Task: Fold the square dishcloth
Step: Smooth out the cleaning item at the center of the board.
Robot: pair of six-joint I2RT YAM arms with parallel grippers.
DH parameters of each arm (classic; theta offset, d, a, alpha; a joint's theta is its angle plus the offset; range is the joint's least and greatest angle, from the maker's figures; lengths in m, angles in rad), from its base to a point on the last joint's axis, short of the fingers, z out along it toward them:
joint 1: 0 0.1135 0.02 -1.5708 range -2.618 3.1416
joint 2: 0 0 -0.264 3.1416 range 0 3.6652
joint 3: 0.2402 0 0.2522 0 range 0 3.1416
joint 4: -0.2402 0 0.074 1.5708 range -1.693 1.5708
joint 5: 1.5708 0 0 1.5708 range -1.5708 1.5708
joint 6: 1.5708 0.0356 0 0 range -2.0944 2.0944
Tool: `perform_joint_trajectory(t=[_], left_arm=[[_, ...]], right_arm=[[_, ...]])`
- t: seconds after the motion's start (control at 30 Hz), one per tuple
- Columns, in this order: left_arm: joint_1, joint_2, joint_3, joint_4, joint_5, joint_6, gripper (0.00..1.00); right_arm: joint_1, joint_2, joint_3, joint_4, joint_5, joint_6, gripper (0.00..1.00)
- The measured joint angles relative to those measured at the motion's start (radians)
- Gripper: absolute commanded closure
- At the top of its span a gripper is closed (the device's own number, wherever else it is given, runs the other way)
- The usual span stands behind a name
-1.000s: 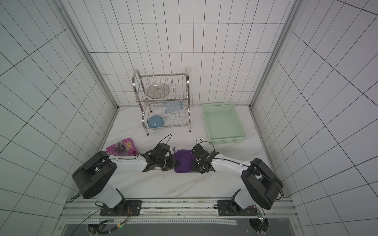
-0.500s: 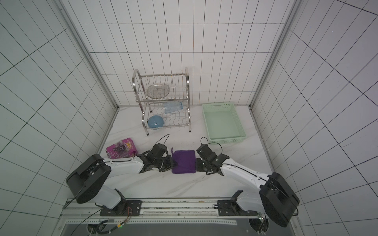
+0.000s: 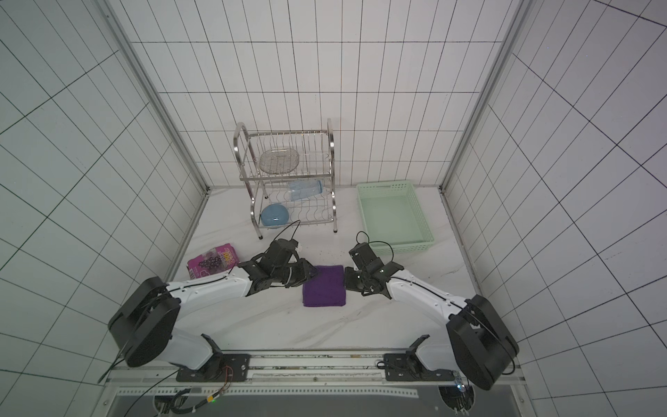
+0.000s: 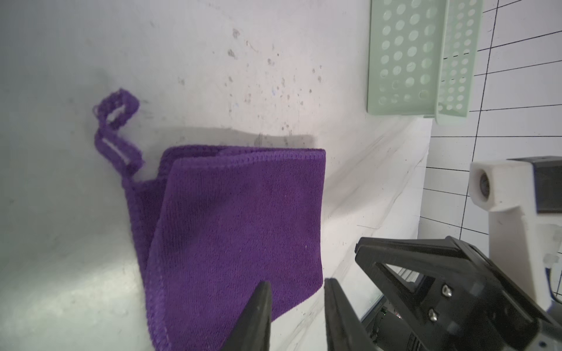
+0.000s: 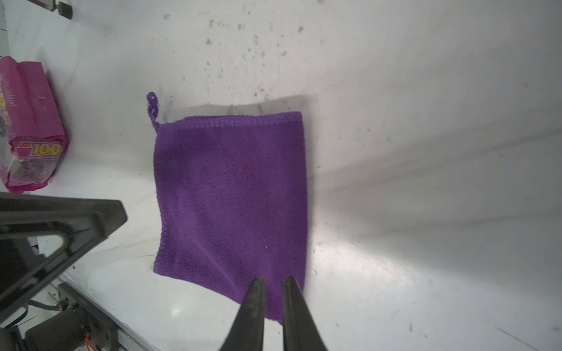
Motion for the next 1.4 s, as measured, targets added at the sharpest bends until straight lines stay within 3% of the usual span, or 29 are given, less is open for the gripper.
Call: perform_joint_trajectory(t=[0.27, 0.57, 0.83, 1.07, 1.2, 1.4], left_arm=[[0.090, 0.183, 0.040, 0.039, 0.011, 0.039, 0.73], [0.104, 0.207, 0.035, 0.059, 0.023, 0.053, 0.73], [0.113, 0.190, 0.016, 0.073, 0.031, 0.061, 0.68], [0.085, 0.099, 0.016, 0.012, 0.021, 0.075, 0.66], [0.058, 0.048, 0.009, 0.002, 0.018, 0.076, 0.66], [0.040, 0.039, -0.048, 0.002, 0.018, 0.071, 0.69]], right_arm=[[-0.048, 0.135, 0.051, 0.091, -0.048, 0.003, 0.87], [-0.076, 0.291, 0.072, 0.151, -0.067, 0.003, 0.88], [-0.084, 0.277, 0.071, 0.160, -0.108, -0.016, 0.79], [-0.081, 0.107, -0.021, 0.164, -0.150, 0.009, 0.78], [-0.077, 0.069, -0.129, 0.253, -0.214, 0.080, 0.79], [-0.077, 0.129, -0.260, 0.493, -0.341, 0.233, 0.82]])
